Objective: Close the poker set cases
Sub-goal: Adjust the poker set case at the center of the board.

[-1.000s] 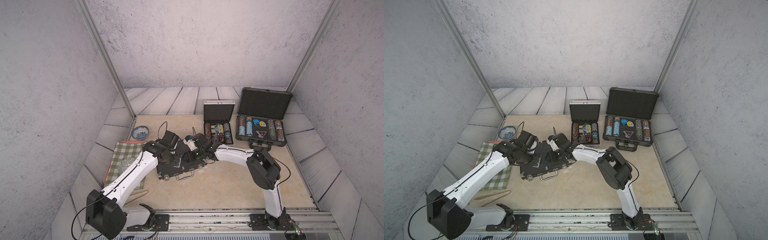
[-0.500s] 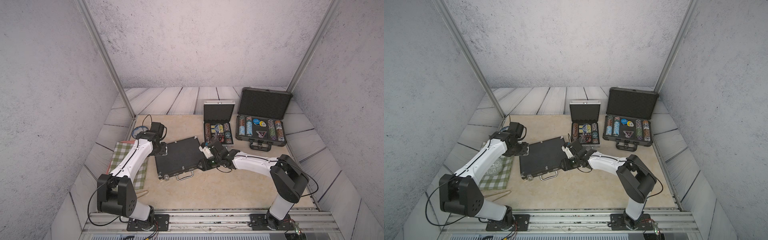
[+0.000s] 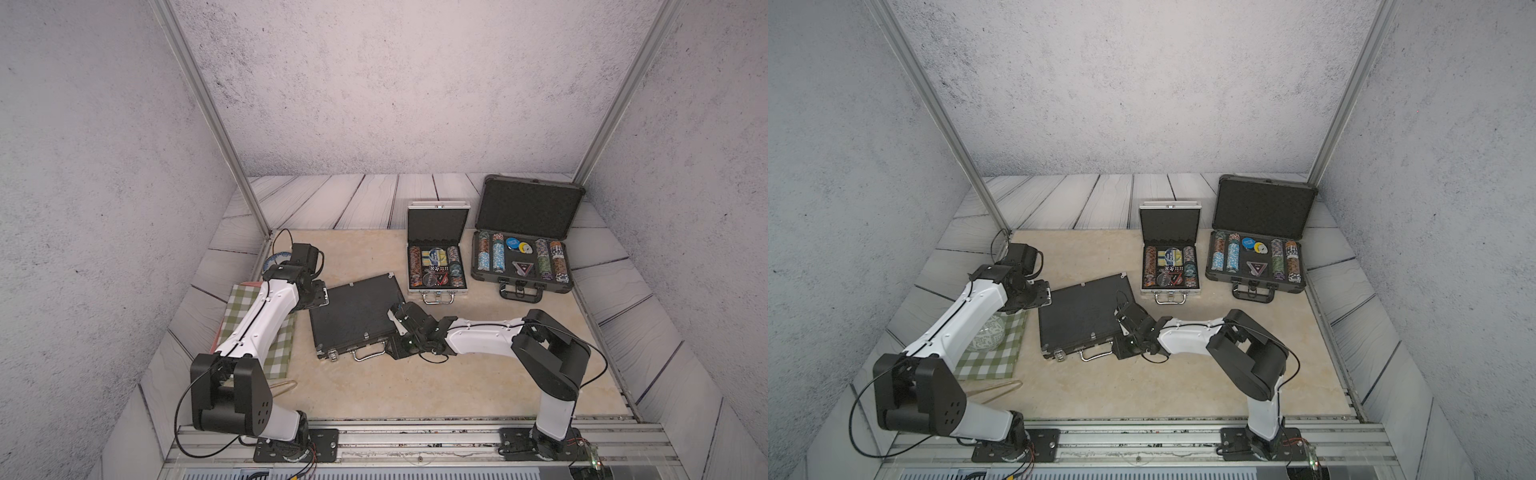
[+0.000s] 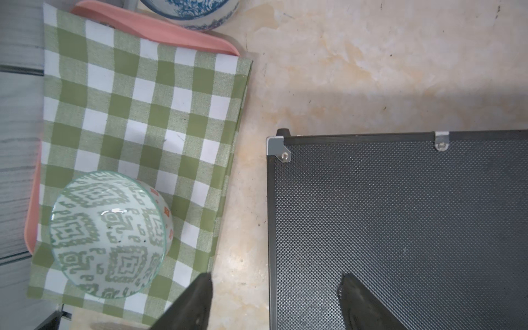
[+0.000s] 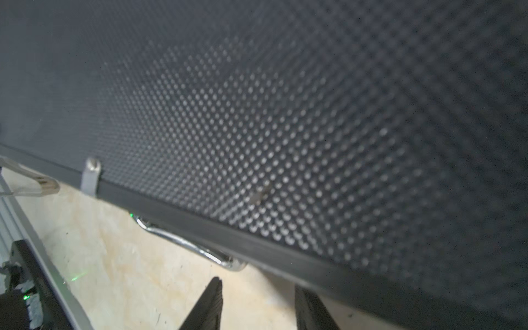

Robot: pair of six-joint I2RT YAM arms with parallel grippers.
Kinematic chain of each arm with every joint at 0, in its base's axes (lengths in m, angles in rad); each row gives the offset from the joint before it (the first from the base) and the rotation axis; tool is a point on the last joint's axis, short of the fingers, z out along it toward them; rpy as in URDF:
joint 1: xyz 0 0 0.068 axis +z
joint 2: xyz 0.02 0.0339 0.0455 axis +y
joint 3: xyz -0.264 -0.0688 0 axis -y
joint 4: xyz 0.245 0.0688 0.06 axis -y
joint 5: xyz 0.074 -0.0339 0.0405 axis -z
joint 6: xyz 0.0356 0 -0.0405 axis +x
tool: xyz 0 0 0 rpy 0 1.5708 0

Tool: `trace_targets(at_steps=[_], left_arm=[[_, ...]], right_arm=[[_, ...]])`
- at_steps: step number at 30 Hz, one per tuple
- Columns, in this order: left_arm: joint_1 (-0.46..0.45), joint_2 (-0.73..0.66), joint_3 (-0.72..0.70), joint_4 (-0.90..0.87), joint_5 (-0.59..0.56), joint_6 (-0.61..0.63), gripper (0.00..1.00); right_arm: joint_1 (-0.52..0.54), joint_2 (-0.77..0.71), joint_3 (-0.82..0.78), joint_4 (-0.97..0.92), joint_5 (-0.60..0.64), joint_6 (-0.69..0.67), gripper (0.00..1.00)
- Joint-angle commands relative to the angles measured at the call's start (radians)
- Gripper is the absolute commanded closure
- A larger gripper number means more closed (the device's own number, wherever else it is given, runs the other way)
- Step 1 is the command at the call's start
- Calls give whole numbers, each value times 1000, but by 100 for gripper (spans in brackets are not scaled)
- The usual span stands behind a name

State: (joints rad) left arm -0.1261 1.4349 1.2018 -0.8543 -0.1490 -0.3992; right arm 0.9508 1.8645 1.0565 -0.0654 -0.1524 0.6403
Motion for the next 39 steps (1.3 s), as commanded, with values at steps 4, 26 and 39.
trace_targets(at_steps=[4,26,39], left_arm=[[12,-53,-6,17,12,-7,27],[14,-47,8,34,35,-6,31],[3,-65,11,-5,54,8,33]], right_arm=[[15,98,61,-30,107,3,57],[56,61,26,-71,100,-100,82],[37,-32,-63,-101,49,-186,84]])
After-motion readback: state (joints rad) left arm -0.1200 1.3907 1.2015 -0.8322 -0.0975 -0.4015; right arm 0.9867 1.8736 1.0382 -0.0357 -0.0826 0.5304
